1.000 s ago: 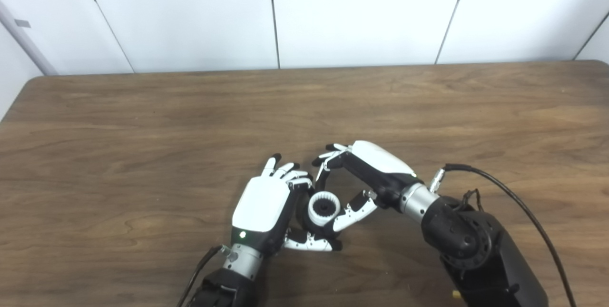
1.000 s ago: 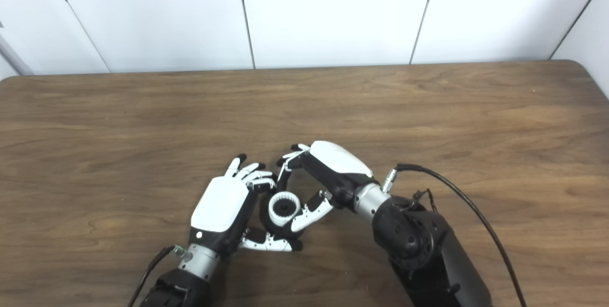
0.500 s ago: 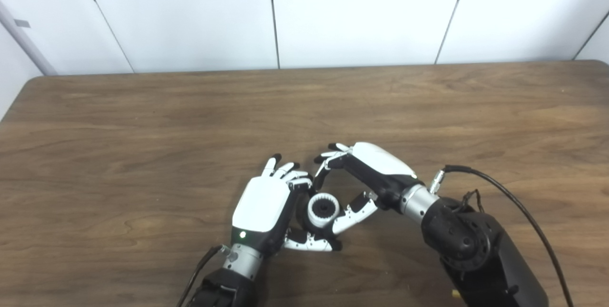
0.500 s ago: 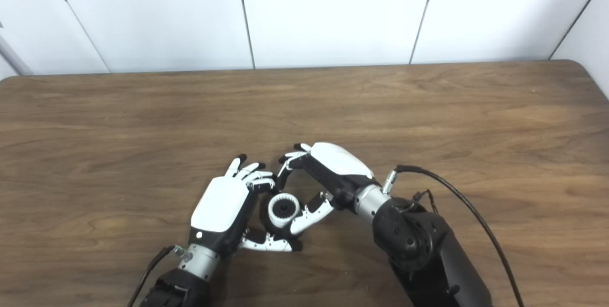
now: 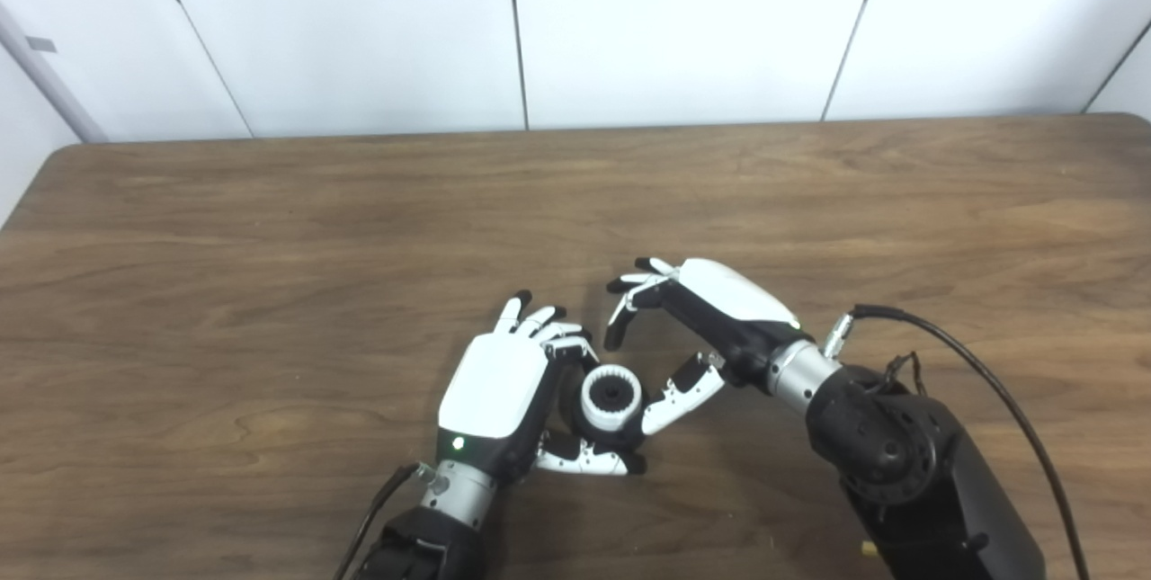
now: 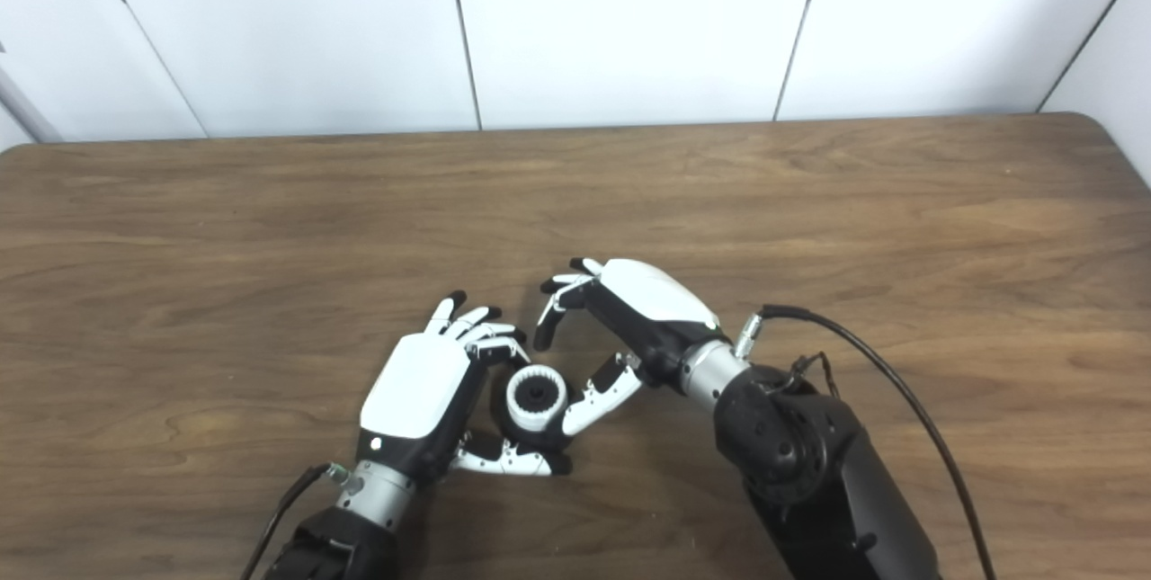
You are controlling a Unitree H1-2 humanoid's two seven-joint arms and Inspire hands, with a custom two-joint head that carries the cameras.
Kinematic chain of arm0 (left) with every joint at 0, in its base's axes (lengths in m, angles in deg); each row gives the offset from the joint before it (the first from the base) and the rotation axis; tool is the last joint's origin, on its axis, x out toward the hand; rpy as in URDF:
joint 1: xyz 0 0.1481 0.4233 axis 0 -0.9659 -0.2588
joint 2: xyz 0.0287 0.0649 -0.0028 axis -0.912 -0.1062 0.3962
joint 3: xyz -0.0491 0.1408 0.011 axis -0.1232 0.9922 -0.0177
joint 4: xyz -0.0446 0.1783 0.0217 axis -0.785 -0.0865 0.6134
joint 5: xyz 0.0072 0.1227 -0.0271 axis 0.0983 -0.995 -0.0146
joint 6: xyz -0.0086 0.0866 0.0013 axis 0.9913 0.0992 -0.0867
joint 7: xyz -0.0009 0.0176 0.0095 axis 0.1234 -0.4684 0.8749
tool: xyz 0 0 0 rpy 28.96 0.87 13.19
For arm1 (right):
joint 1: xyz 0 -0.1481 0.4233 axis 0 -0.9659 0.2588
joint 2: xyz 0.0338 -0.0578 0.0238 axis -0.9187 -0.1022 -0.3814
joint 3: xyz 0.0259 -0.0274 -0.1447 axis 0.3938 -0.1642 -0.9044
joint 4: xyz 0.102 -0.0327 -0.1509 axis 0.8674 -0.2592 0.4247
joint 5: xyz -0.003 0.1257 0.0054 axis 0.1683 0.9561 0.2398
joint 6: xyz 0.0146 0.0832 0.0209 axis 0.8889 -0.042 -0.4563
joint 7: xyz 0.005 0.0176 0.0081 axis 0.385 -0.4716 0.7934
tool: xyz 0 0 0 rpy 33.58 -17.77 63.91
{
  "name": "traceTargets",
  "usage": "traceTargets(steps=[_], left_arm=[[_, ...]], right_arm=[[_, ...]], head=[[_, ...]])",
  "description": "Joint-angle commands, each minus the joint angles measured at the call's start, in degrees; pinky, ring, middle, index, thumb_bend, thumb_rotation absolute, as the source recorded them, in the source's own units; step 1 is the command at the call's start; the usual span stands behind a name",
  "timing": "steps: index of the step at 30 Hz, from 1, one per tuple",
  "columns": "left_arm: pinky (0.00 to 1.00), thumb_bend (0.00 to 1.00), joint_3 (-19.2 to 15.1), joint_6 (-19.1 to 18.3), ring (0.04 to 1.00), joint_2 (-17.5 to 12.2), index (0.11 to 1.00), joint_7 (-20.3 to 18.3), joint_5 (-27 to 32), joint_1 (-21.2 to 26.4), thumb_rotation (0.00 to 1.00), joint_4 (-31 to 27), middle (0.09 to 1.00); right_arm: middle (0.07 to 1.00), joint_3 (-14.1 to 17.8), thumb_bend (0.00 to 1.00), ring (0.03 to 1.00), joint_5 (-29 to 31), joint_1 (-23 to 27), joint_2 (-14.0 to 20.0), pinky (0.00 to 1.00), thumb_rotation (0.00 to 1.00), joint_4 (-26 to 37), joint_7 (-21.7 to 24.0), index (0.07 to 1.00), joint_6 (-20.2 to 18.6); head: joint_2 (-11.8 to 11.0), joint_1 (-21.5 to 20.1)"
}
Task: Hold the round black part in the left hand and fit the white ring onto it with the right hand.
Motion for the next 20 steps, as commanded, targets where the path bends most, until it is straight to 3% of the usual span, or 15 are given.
traceTargets(steps=[1, 12, 20], left_arm=[[1.0, 0.52, 0.1, 0.5, 0.874, -0.1, 0.485, 0.2, -0.1, 0.2, 0.06, -0.2, 0.761], [1.0, 0.52, -0.4, 0.8, 0.877, -0.5, 0.484, 0.8, 0.4, 0.2, 0.06, 0.1, 0.758], [1.0, 0.52, -1.3, -0.2, 0.888, -0.7, 0.487, -0.6, 0.7, 0.1, 0.06, -0.3, 0.762]], right_arm=[[0.879, 0.9, 1.0, 0.99, 0.3, 1.4, 0.5, 1.0, 0.19, 2.3, -0.7, 0.581, 0.6], [0.884, 3.1, 1.0, 0.966, 0.4, 2.0, 3.2, 0.95, 0.22, 4.6, 0.9, 0.703, -0.7], [0.891, 5.1, 1.0, 0.946, 0.1, 2.3, 5.4, 0.89, 0.22, 6.0, 2.2, 0.713, -1.5]], head=[[0.1, 0.0], [0.0, -0.5], [-0.5, -0.7]])
